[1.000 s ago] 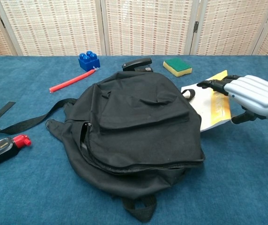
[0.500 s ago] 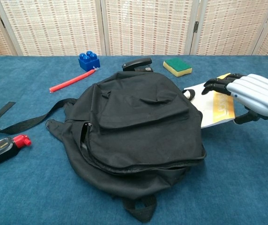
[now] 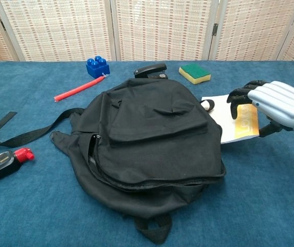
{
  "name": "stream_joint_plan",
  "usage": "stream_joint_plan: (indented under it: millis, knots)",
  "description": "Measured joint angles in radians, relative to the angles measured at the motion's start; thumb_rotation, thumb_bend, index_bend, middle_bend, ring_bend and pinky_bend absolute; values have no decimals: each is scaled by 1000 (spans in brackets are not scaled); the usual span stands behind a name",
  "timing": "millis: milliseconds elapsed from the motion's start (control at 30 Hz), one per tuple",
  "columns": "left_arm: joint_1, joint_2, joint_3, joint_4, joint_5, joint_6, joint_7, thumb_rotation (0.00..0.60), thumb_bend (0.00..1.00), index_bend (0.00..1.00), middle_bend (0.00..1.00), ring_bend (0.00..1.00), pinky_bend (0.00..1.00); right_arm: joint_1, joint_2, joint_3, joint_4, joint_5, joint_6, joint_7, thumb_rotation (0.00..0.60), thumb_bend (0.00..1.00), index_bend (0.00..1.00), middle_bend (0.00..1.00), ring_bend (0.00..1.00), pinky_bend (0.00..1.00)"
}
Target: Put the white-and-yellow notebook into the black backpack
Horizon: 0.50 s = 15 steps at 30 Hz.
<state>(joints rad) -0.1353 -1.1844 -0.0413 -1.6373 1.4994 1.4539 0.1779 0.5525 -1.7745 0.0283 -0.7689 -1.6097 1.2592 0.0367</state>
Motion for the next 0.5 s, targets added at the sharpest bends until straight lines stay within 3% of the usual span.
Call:
stream_joint_plan:
  millis: [500]
  knots:
    - [-4, 1, 1, 5, 0, -5, -7, 600, 215, 55, 69, 84, 0, 5, -19, -3, 44, -5, 11, 5, 600, 373, 696, 405, 330, 193]
